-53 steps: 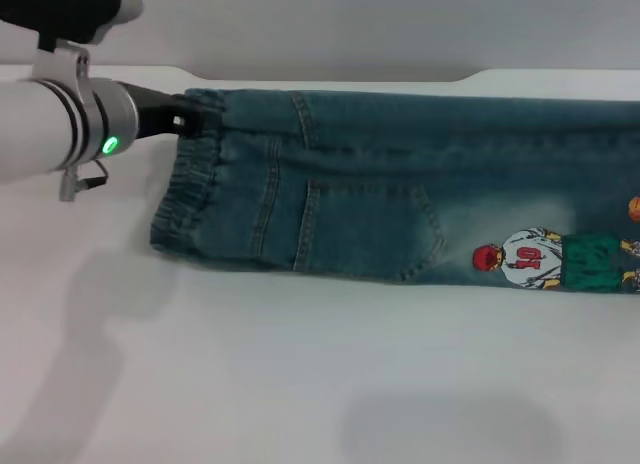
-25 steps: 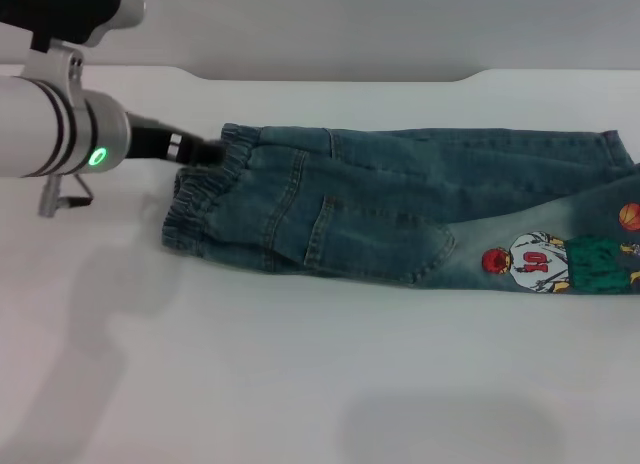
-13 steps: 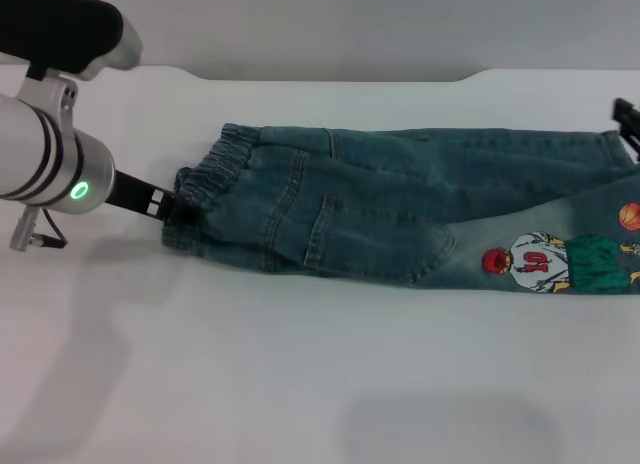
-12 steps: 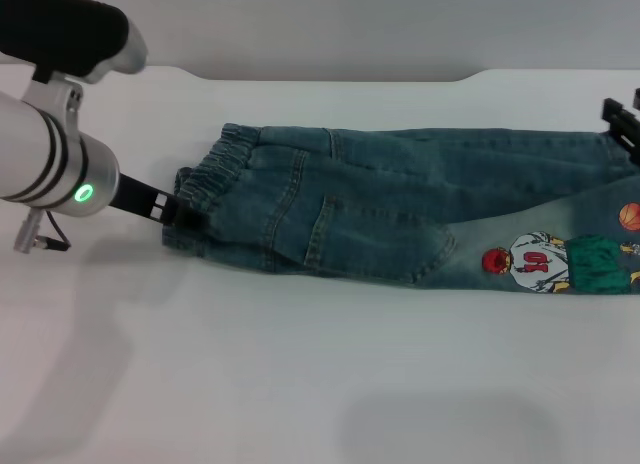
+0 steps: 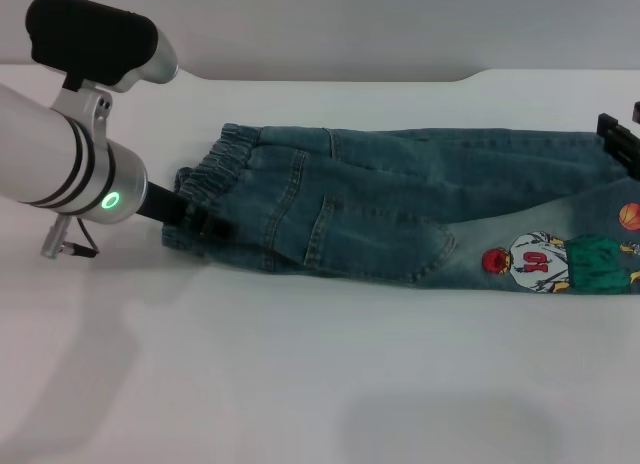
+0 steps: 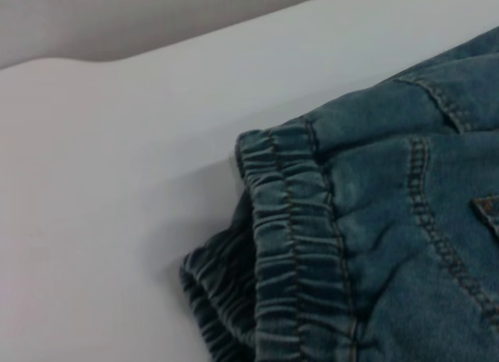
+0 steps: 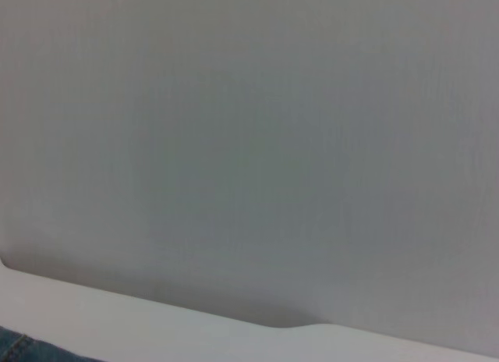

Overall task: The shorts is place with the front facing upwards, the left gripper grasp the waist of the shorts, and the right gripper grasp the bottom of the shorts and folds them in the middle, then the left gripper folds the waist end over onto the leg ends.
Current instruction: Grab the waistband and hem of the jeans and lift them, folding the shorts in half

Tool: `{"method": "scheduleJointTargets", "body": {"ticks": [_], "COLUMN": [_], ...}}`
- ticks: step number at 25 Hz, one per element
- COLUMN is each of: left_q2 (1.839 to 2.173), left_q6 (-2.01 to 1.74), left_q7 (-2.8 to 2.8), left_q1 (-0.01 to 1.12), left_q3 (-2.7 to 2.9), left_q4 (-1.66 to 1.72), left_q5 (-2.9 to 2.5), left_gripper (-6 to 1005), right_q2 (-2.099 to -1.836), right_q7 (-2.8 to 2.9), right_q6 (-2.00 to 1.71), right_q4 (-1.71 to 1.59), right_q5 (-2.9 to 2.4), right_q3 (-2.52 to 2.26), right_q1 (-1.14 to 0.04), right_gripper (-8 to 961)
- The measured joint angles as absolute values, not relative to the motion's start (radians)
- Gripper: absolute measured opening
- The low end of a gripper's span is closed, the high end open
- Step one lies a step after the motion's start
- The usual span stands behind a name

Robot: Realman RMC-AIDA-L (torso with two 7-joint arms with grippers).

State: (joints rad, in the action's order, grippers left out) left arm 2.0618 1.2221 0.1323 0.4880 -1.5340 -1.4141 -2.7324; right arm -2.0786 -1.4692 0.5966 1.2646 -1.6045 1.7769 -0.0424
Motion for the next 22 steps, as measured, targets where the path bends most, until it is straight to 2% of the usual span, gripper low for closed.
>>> {"method": "scheduleJointTargets", "body": {"ticks": [22], "left_q2": [2.062], "left_q6": [1.16], "left_q7": [0.134], "left_q1": [0.516], "left_q3": [-1.518], "left_q4": [-1.34], "left_q5": [-2.796], "left_gripper": [846], "right_q2": [-2.077], "right_q7": [-1.462], "right_q6": [0.651], "right_q4": [1.29], "right_q5": [-1.593], "right_q3": [1.753], "right_q1": [-0.018], "right_gripper": [447]}}
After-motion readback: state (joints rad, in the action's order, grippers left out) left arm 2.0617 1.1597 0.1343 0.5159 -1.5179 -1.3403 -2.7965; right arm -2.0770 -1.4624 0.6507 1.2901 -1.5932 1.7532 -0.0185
